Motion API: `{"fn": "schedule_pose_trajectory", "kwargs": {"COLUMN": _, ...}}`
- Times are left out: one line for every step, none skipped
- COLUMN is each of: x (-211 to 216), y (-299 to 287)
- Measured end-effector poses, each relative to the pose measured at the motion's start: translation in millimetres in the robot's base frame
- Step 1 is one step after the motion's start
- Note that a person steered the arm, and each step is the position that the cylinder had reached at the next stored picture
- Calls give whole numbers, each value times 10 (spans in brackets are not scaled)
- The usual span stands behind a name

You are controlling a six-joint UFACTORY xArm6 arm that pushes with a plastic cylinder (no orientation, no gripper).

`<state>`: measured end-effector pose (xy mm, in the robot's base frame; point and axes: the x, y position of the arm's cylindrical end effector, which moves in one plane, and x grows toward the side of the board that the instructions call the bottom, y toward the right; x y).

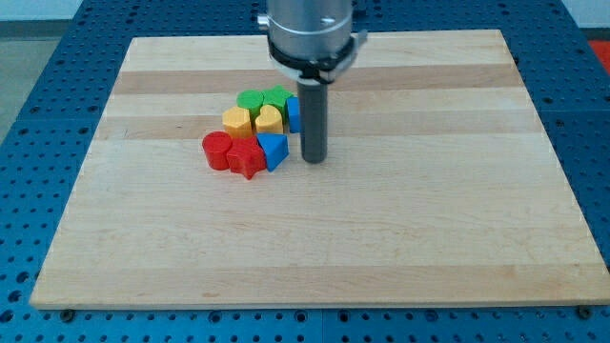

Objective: Move the group of blocks right a bit

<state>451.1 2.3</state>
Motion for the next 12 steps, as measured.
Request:
{"fn": "schedule_pose_trajectory", "kwargs": {"x": 454, "y": -11}}
{"fn": "schedule_pose_trajectory", "kwargs": {"x": 647, "y": -417}}
{"fn": "schedule_pose_trajectory", "kwargs": {"x": 647, "y": -975}}
{"fn": "schedule_pose_trajectory", "kwargs": {"x": 620, "y": -1513}}
{"fn": "schedule_pose_trajectory", "kwargs": {"x": 435, "y": -1788}}
{"fn": "schedule_pose_trajectory", "kwargs": {"x": 138, "y": -1886}}
{"fn": "schedule_pose_trajectory", "kwargs": {"x": 90, "y": -1862}}
{"fn": "schedule_pose_trajectory", "kwargs": {"x": 90, "y": -1658}}
{"fn": "schedule_pose_trajectory", "kwargs": {"x": 90, "y": -1444}}
{"fn": "schedule_pose_trajectory", "kwargs": {"x": 90, "y": -1397}}
{"fn": "schedule_pose_trajectory", "kwargs": {"x": 90, "y": -1392}}
{"fn": "schedule_pose_trajectory", "kwargs": {"x": 122, "y": -1570}}
